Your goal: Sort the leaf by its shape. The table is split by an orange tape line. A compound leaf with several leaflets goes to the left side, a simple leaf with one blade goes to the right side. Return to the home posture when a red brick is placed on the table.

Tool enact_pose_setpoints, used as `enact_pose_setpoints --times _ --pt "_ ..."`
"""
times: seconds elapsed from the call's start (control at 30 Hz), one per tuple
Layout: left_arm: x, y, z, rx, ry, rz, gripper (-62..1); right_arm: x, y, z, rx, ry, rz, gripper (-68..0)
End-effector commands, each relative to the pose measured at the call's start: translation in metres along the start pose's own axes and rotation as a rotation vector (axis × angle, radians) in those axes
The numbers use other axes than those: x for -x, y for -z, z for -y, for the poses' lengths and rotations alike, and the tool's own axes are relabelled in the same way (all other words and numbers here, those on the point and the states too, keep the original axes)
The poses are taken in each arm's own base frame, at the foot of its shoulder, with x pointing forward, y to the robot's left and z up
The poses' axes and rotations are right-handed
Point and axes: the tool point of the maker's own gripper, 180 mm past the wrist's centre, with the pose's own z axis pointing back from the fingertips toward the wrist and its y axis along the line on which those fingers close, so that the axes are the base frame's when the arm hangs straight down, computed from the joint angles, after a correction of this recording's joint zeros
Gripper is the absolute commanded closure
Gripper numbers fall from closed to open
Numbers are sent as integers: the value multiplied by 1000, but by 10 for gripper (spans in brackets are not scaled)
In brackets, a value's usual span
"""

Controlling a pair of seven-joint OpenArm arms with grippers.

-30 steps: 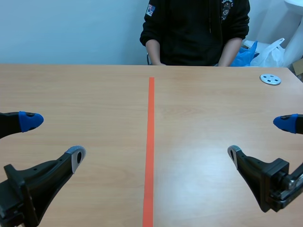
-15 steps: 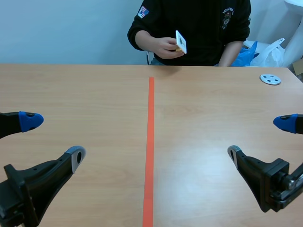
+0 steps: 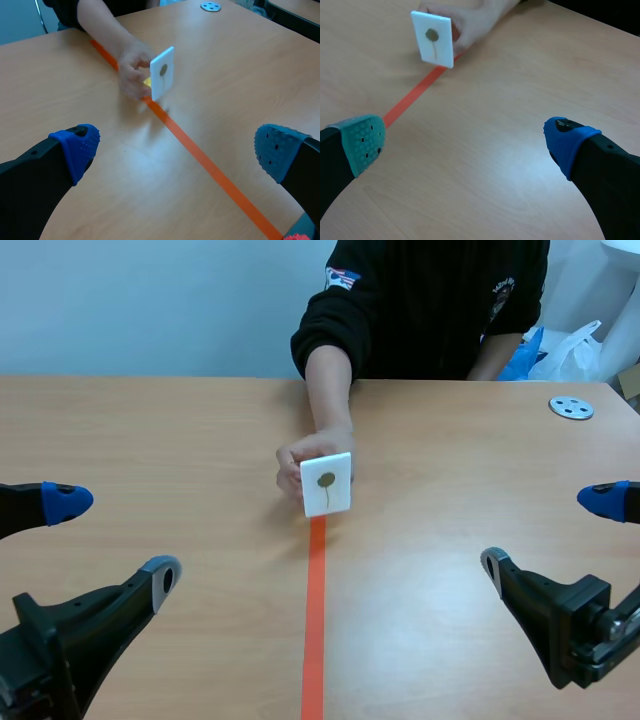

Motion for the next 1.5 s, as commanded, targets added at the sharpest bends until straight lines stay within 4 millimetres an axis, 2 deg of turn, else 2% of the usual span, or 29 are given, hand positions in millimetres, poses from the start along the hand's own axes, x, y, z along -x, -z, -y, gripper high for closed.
enact_pose_setpoints --times 0.0,0.63,0.93,1.2,1.47 --pt "-11 1 2 7 3 38 -623 -10 0 4 10 -10 31 -679" --pt "-3 5 6 58 38 -26 -623 -10 0 4 10 -10 31 -679" --pt "-3 12 2 104 65 -26 -623 -10 0 4 10 -10 31 -679" --pt "18 29 -7 146 74 -53 -623 -10 0 4 10 -10 31 -679" --pt "43 59 -7 222 135 -61 -623 -10 0 4 10 -10 31 -679"
